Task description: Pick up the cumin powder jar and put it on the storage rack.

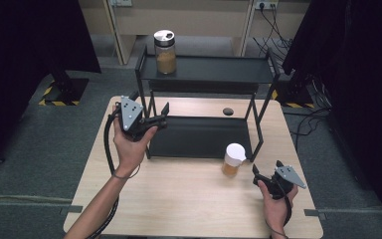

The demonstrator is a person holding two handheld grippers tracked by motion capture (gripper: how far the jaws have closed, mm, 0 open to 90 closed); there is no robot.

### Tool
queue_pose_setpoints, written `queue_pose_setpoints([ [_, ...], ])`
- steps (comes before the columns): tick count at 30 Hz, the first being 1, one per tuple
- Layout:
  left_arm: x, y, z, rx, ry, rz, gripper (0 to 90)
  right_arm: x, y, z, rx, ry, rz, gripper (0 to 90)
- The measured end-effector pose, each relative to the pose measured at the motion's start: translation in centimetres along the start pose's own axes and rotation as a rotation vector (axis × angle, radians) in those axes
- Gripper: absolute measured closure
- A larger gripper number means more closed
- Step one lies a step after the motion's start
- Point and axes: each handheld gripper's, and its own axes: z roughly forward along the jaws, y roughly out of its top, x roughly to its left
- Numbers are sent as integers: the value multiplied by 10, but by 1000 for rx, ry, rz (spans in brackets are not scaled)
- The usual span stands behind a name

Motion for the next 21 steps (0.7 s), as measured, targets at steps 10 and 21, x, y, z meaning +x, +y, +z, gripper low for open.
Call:
queue_pose_setpoints([
  [10,1,-22,-12,14,-8,-26,14,1,0,0,-2,-3,-8,72],
  [21,0,-41,-22,22,-19,-39,13,1,0,0,-1,-4,-5,72],
])
